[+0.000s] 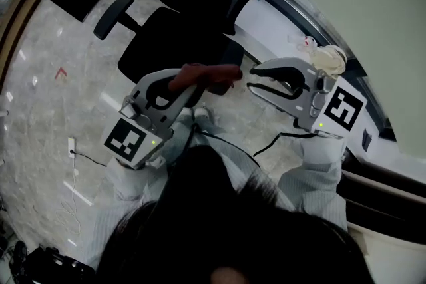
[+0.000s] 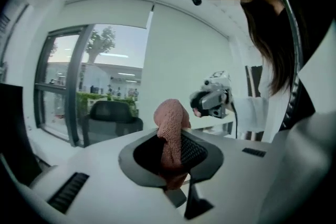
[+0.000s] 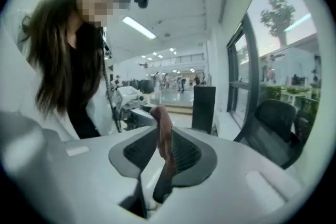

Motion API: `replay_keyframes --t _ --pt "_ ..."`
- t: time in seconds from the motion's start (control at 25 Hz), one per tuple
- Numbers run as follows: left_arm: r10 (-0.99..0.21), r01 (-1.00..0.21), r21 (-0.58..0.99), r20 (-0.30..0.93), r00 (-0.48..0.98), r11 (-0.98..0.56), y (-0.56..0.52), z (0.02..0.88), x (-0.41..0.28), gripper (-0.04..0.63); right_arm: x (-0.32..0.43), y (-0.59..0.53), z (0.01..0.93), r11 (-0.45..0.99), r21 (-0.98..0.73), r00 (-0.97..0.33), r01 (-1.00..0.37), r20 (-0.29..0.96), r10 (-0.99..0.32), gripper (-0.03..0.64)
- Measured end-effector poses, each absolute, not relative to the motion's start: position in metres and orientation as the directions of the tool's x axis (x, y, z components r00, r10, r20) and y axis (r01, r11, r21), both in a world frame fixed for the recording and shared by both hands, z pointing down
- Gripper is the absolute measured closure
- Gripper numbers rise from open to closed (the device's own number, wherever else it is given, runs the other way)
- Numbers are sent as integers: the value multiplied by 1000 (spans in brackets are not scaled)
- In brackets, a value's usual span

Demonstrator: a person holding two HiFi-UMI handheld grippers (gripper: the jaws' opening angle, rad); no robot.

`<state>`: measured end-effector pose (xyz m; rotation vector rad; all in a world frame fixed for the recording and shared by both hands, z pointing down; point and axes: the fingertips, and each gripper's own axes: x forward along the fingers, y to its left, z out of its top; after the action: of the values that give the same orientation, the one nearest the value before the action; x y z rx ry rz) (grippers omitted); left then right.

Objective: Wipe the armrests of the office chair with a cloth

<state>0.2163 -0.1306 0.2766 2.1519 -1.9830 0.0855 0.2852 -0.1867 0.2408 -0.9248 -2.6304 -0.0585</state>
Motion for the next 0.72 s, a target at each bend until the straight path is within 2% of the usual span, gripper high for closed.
replay_keyframes --t 0.16,0.24,0.32,0.52,0.72 --pt "-965 -967 101 148 -216 232 -88 273 160 534 267 -205 246 890 -122 -879 439 148 454 554" --pt "-923 -919 105 101 -370 380 -60 263 137 534 257 -204 245 914 -134 -914 382 92 395 563" --pt "-855 -849 110 49 -516 518 -21 249 115 534 240 -195 243 931 -113 -933 347 60 355 605" --pt "-651 -644 121 36 -758 756 103 244 82 534 185 -137 245 897 -140 -903 420 35 428 615" --pt "-533 -526 111 33 -846 843 206 241 60 534 137 -73 247 862 -166 -870 479 38 491 615"
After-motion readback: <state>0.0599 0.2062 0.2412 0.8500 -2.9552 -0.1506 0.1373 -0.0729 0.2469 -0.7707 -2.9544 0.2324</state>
